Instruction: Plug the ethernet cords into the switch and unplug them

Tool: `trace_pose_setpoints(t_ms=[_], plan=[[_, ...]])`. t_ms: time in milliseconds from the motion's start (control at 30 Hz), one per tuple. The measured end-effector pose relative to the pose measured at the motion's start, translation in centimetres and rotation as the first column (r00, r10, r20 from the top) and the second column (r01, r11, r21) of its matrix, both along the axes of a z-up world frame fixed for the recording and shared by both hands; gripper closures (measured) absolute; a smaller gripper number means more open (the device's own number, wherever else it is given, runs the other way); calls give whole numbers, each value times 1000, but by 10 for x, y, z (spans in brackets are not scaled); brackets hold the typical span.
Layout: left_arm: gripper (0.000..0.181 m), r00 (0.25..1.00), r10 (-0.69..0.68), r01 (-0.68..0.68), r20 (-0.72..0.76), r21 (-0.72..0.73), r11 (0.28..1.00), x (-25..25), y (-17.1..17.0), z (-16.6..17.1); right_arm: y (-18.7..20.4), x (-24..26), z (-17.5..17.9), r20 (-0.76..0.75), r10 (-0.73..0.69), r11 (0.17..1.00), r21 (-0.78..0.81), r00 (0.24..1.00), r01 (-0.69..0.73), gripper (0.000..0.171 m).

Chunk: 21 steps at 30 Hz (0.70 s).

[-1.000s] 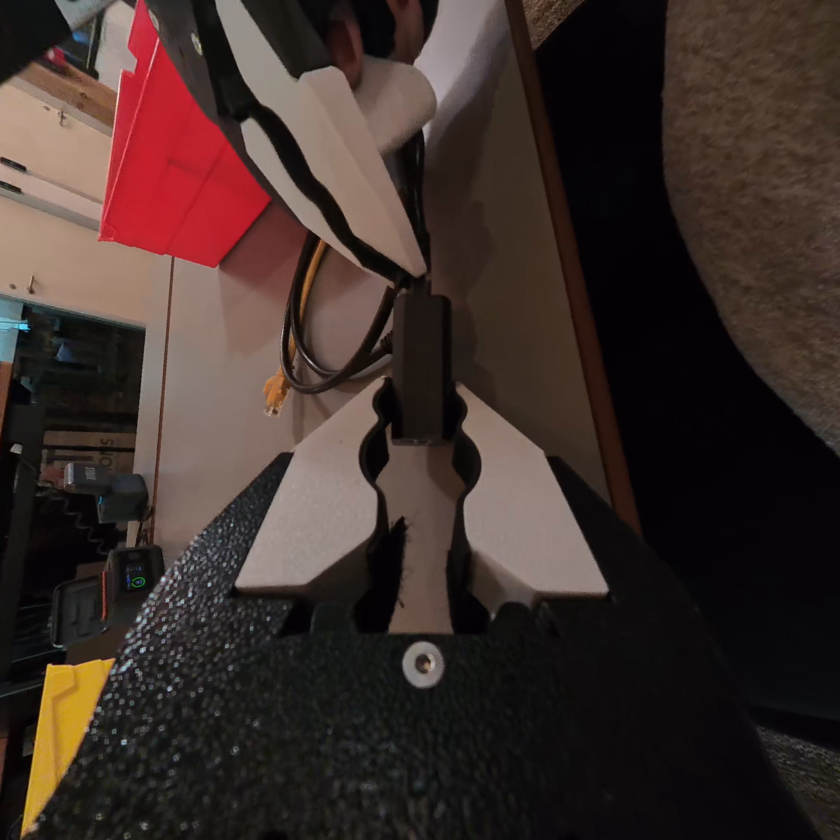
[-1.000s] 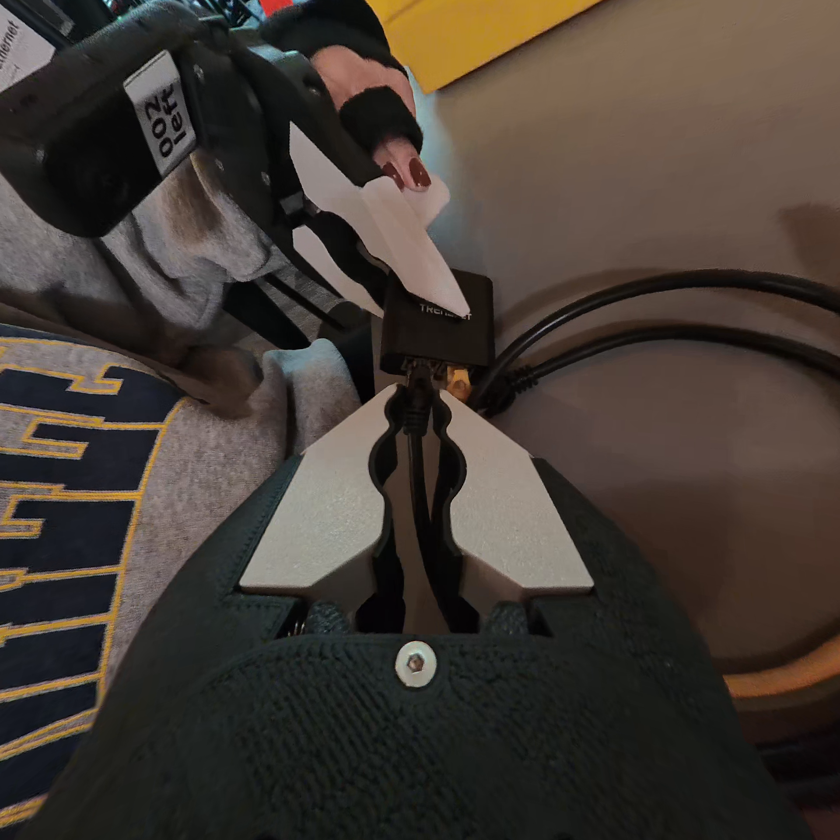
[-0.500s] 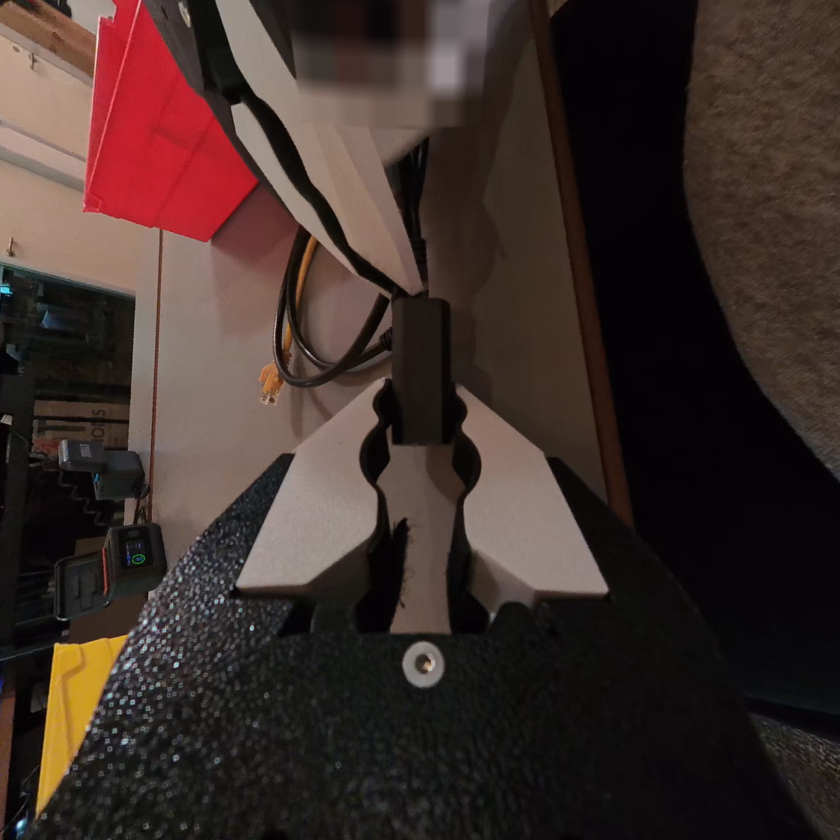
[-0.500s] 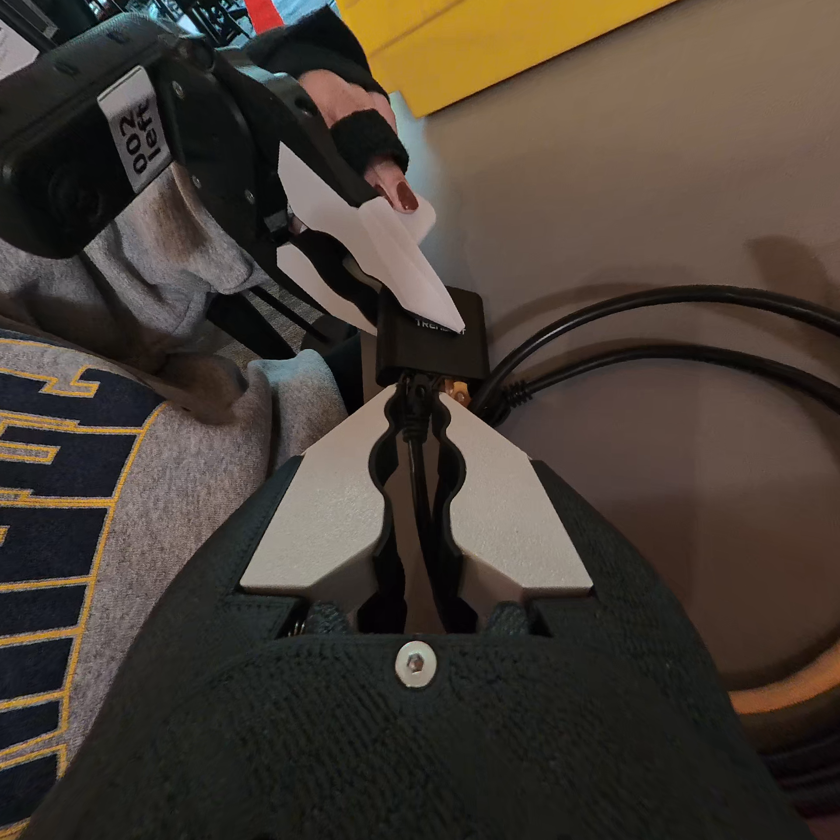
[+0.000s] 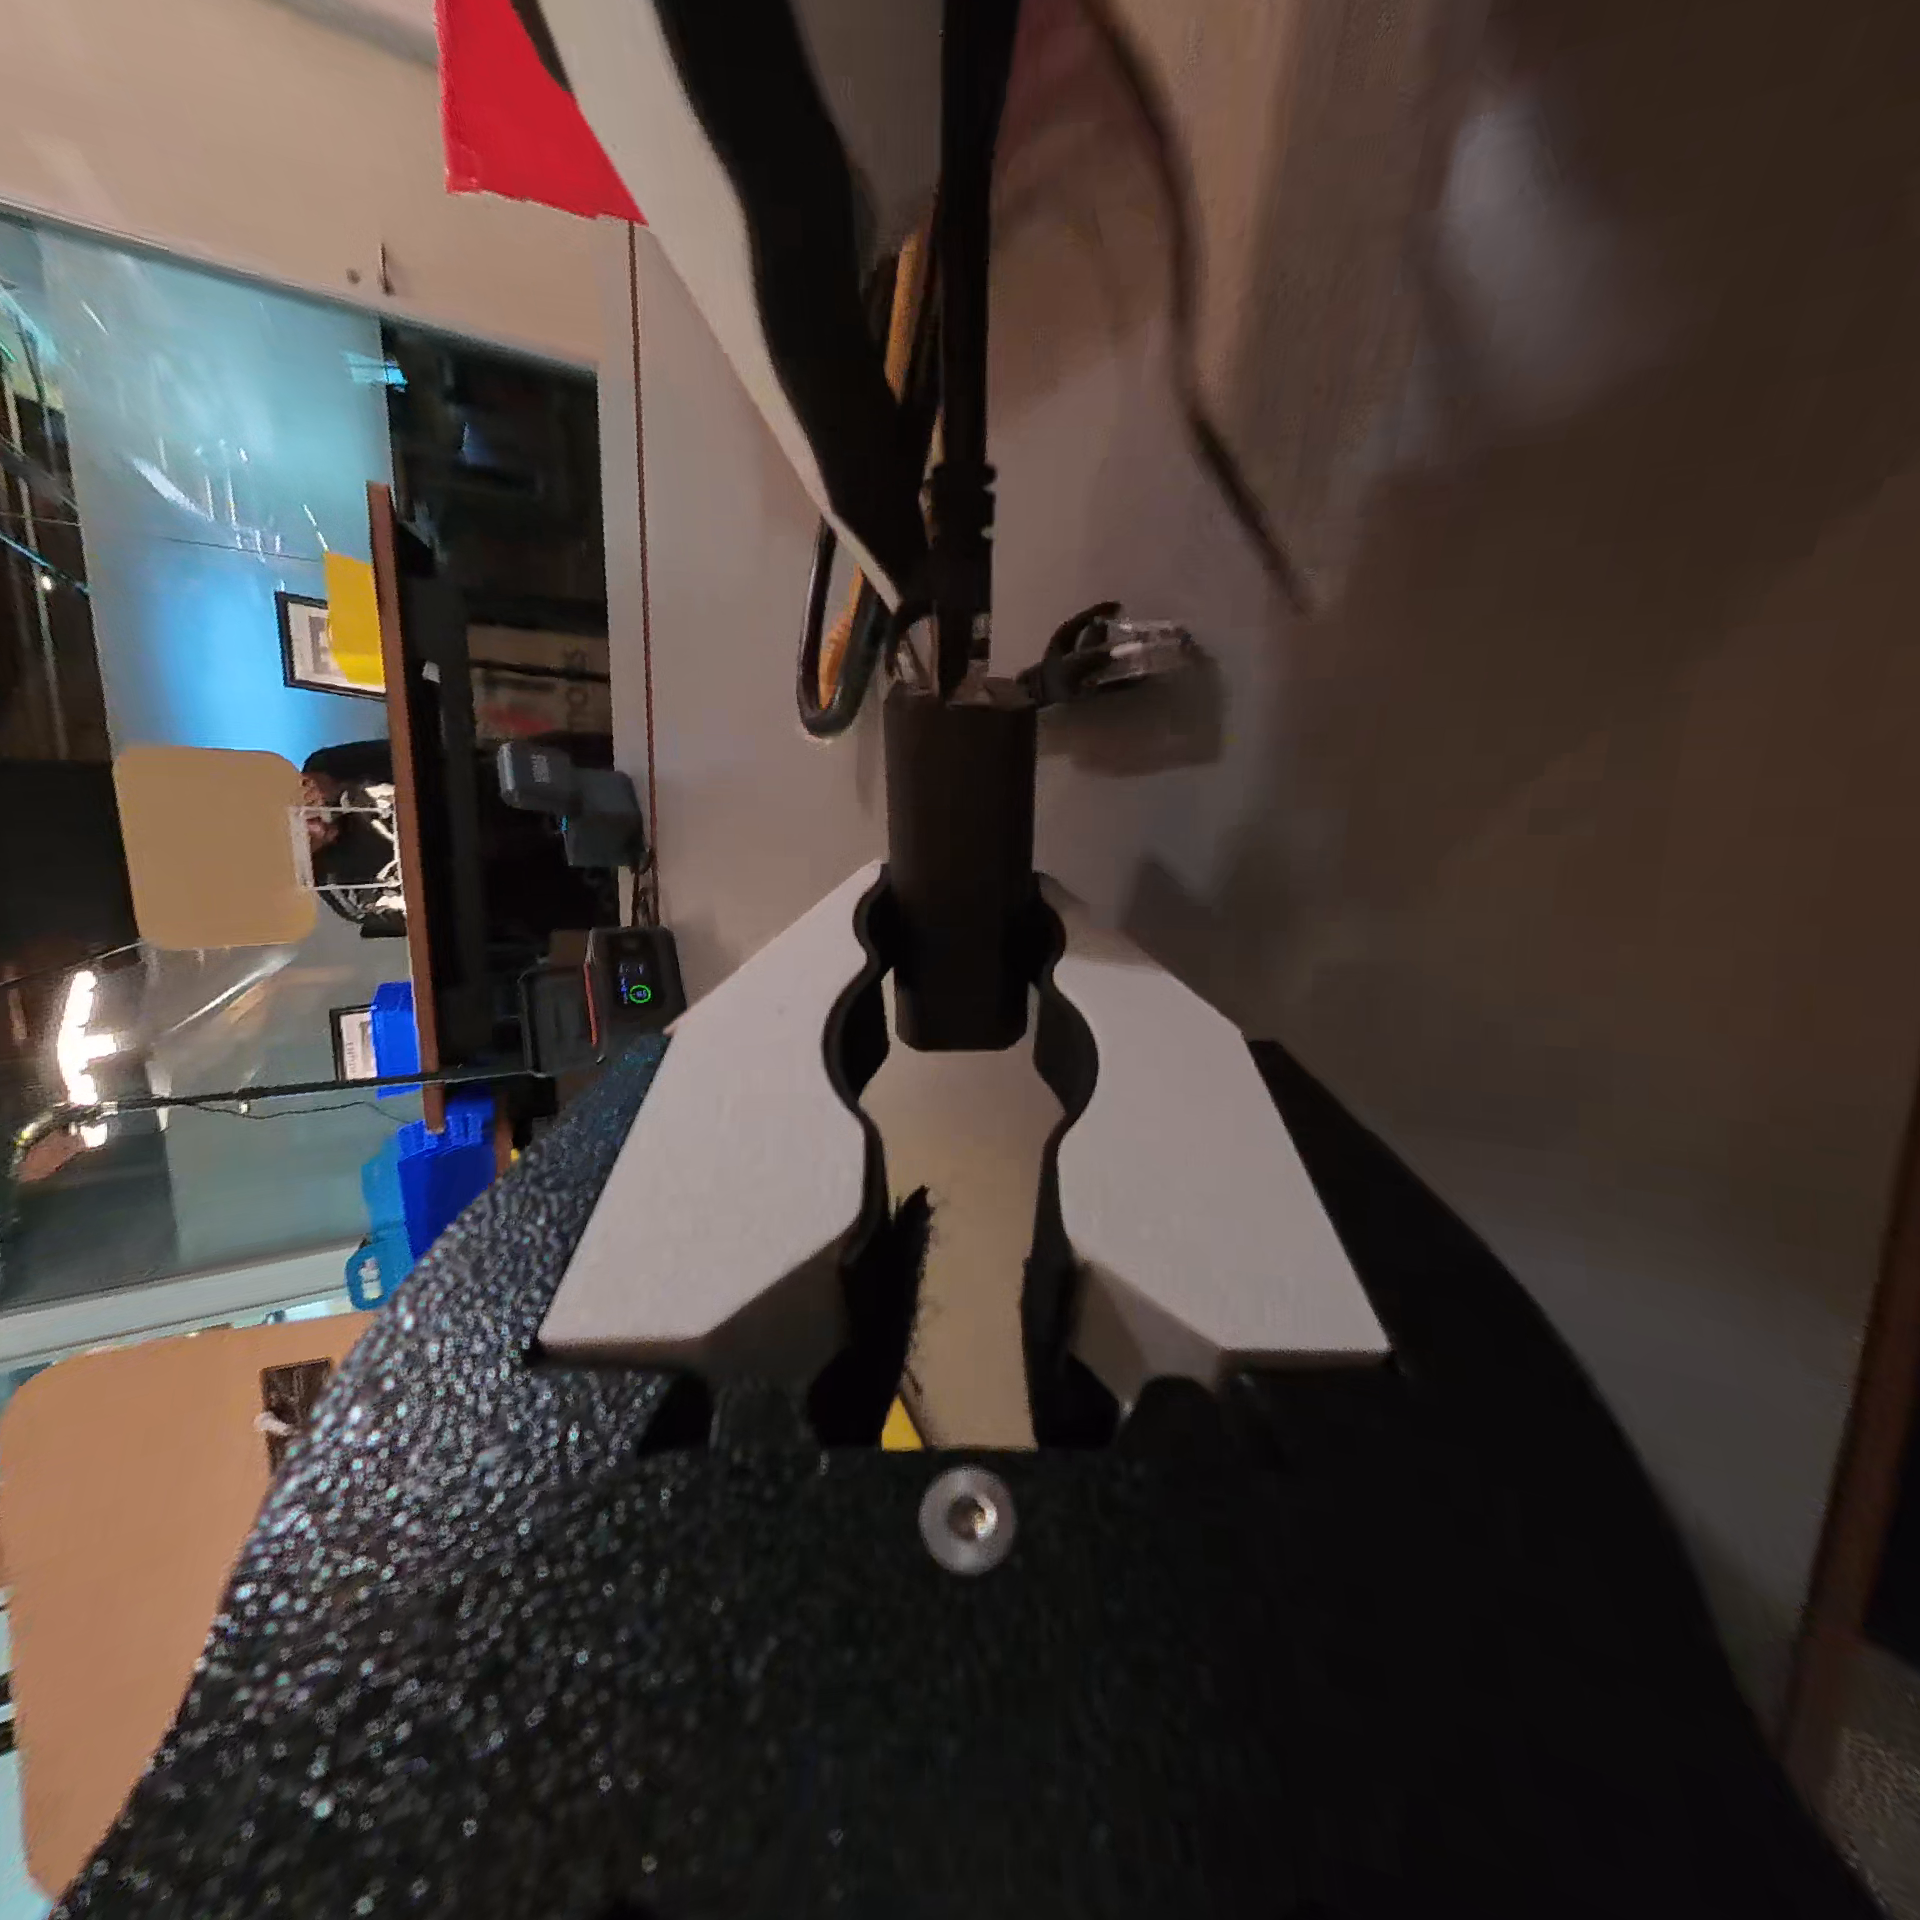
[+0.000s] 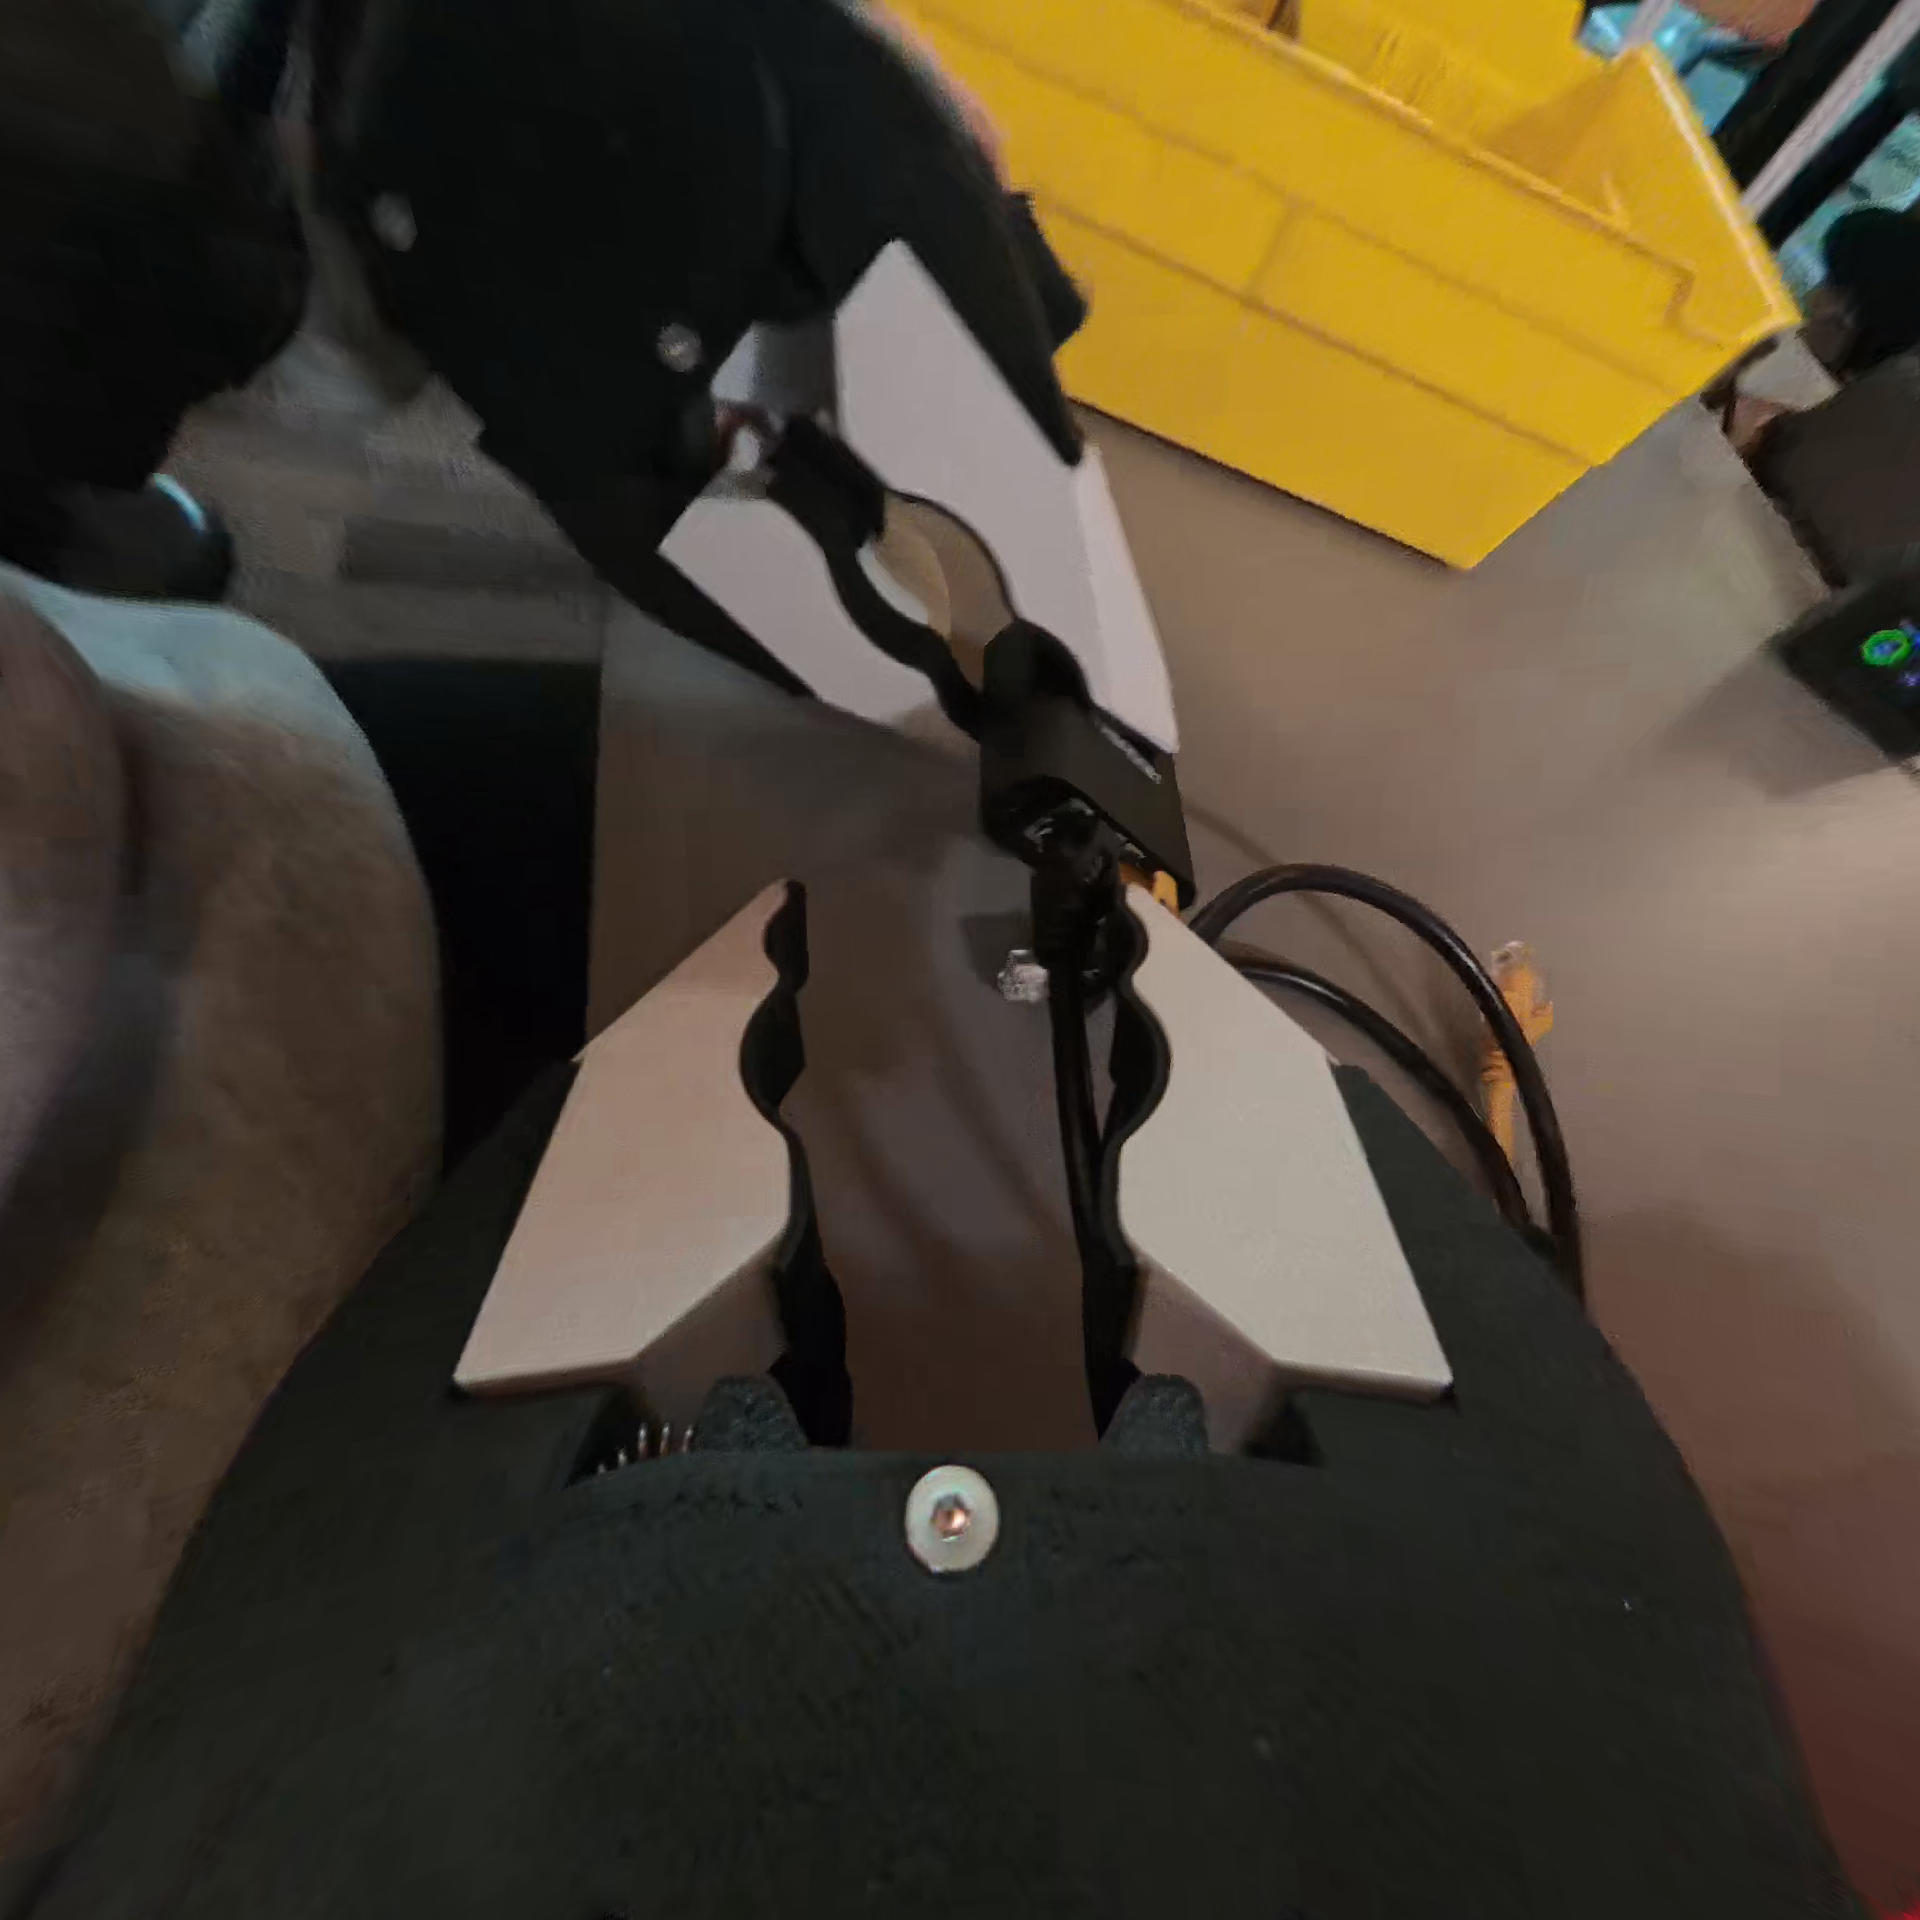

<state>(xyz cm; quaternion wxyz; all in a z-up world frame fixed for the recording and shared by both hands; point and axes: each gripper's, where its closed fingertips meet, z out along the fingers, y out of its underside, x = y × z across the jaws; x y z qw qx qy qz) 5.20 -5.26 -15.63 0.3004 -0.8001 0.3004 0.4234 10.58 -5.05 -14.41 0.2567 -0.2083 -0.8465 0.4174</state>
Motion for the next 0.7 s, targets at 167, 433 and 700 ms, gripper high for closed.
trace_pose_setpoints(t_ms=[167,433,700], plan=[[160,994,-53,51,-96,-26,998,-3,-4,-2,-13,14,-5,76,73,996,-54,994,-69,93],[160,992,55,-60,-111,-47,997,-27,-14,-7,16,-1,36,27,-52,968,-245,998,57,103],[160,963,262,-267,-57,-92,959,-51,-23,-17,38,-18,7,-2,-183,983,-15,983,183,113]])
